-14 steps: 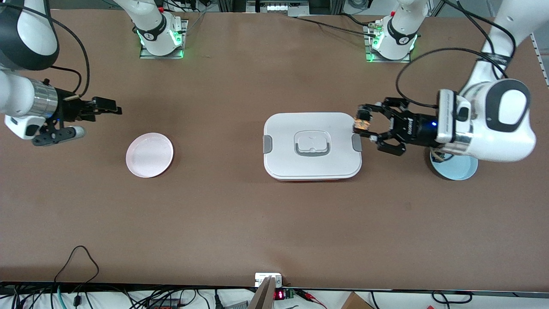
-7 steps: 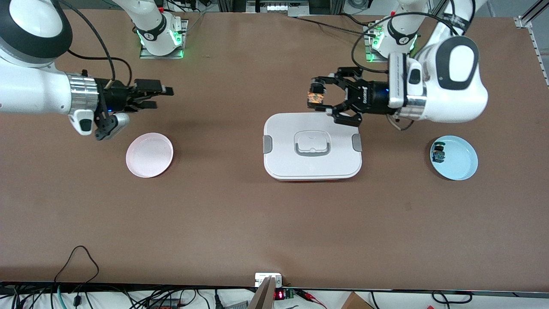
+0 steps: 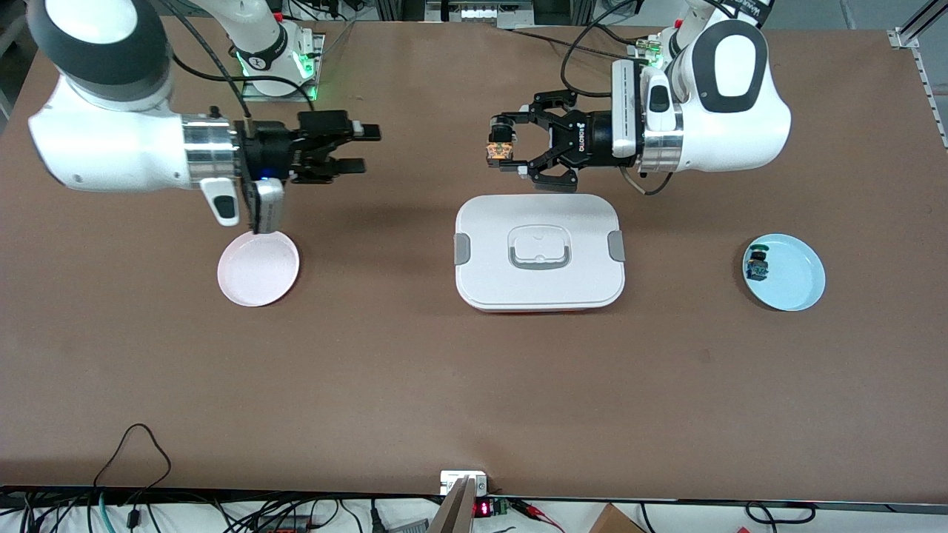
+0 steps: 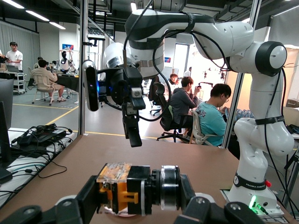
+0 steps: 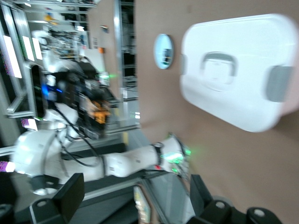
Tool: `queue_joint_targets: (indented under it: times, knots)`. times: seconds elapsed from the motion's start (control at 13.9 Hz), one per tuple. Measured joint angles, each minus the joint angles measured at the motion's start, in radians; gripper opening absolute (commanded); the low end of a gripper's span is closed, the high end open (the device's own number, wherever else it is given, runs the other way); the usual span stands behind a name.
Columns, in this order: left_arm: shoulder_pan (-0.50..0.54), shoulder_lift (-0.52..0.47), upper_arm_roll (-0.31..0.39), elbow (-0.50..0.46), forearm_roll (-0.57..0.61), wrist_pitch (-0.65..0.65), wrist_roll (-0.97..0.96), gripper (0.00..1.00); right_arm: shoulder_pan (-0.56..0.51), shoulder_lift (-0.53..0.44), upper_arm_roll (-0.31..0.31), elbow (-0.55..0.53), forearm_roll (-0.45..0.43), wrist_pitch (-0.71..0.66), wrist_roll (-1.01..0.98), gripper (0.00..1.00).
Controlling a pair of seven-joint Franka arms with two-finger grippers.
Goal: Transfer orange switch to right arm and place
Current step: 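Lift the orange switch with the left gripper while the right gripper approaches, then close the right gripper on the orange switch held by the left gripper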
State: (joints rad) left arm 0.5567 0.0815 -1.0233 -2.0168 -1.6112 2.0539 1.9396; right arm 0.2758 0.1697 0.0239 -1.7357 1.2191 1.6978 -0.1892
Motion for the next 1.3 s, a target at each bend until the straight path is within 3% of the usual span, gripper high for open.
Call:
queue_joint_targets:
  times: [0.29, 0.58, 0.79, 1.3]
  knots:
    - [0.006, -0.024, 0.0, -0.022, -0.032, 0.0, -0.001, 0.0, 0.081, 0.062, 0.0, -0.001, 0.237, 0.111, 0.037, 1.0]
    - [0.011, -0.025, 0.0, -0.023, -0.065, 0.0, -0.001, 0.0, 0.217, 0.071, 0.002, -0.001, 0.411, 0.303, 0.071, 1.0]
    - [0.013, -0.026, 0.0, -0.023, -0.074, -0.006, -0.001, 0.0, 0.277, 0.072, 0.002, -0.001, 0.469, 0.372, 0.09, 1.0]
    - [0.017, -0.026, 0.0, -0.023, -0.075, -0.01, -0.001, 0.0, 0.281, 0.077, -0.002, -0.023, 0.523, 0.372, 0.119, 1.0]
